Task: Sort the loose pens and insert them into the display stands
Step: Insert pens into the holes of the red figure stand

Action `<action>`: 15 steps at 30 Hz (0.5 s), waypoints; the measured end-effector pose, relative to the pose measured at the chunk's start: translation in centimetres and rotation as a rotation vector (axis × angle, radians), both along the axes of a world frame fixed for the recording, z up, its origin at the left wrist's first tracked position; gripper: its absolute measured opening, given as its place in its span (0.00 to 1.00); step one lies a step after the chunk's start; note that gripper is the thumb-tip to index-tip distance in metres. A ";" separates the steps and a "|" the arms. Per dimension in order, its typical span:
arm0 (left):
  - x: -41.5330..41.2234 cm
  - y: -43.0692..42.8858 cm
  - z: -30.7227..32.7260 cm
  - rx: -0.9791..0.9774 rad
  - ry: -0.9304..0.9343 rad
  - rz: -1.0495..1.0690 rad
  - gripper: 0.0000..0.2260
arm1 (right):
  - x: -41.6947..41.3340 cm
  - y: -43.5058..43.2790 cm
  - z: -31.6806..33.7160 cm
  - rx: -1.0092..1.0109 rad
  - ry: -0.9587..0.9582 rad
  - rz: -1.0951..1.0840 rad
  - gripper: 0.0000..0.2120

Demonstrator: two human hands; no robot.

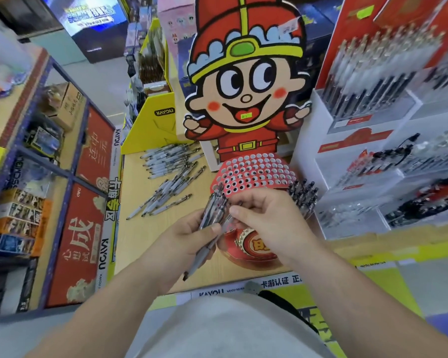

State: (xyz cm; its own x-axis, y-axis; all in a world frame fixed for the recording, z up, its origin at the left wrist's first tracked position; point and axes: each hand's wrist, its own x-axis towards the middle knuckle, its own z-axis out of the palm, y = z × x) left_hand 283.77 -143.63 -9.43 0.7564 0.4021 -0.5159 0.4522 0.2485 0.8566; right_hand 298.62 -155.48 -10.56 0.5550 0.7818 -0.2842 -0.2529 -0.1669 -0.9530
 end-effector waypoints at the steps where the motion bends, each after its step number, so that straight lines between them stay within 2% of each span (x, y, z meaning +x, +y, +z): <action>1: 0.1 0.1 0.0 0.000 0.000 -0.011 0.05 | -0.1 0.0 -0.1 0.005 0.014 -0.030 0.08; 6: 0.6 0.6 0.1 0.069 -0.037 0.006 0.02 | -0.6 0.4 -0.2 -0.021 0.151 -0.162 0.06; 12: 0.4 2.6 -0.3 0.092 -0.057 -0.049 0.04 | -1.5 1.8 0.1 -0.044 0.138 -0.188 0.04; 15: -0.4 4.0 -1.0 0.044 -0.030 -0.043 0.05 | -2.3 2.6 0.1 -0.067 0.117 -0.235 0.02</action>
